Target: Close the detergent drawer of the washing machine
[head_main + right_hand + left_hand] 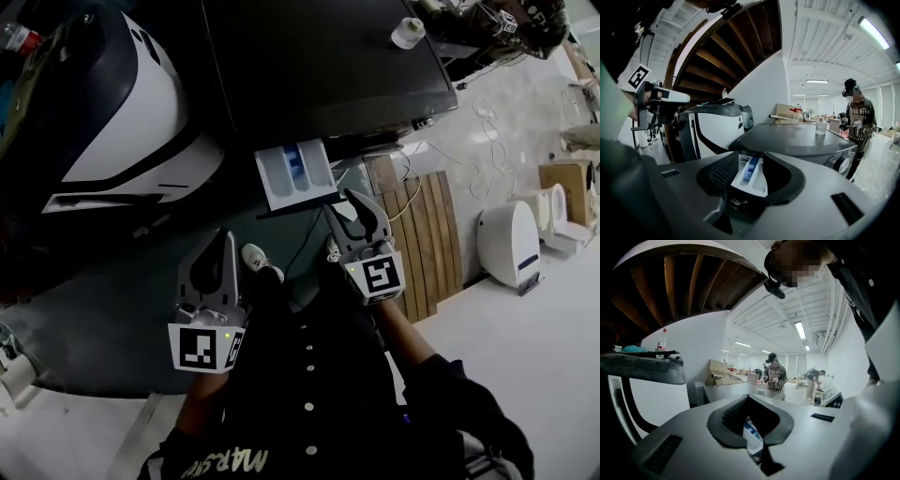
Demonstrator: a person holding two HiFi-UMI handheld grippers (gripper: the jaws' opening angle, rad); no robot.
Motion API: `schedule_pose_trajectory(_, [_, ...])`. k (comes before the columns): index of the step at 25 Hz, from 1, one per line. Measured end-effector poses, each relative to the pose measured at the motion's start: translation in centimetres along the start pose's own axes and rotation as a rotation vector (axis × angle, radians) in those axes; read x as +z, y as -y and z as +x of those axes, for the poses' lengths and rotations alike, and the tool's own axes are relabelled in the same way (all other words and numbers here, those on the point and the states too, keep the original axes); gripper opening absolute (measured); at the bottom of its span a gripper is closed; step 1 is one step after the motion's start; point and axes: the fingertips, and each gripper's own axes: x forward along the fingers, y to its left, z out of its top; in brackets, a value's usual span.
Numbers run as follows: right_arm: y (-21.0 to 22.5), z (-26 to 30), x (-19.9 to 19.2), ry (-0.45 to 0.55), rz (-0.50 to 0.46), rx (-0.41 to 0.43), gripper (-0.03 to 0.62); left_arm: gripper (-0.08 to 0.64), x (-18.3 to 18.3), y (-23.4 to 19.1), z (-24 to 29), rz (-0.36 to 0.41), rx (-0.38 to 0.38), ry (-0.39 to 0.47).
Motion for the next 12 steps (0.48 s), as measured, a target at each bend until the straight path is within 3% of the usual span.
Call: schedule_pose_trajectory(12, [-1.0,0.3,-7.4,-0.115,0.049,-0.075,0.169,0.002,-3.3,1.1,0.5,-0.022,-0.062,-0.088])
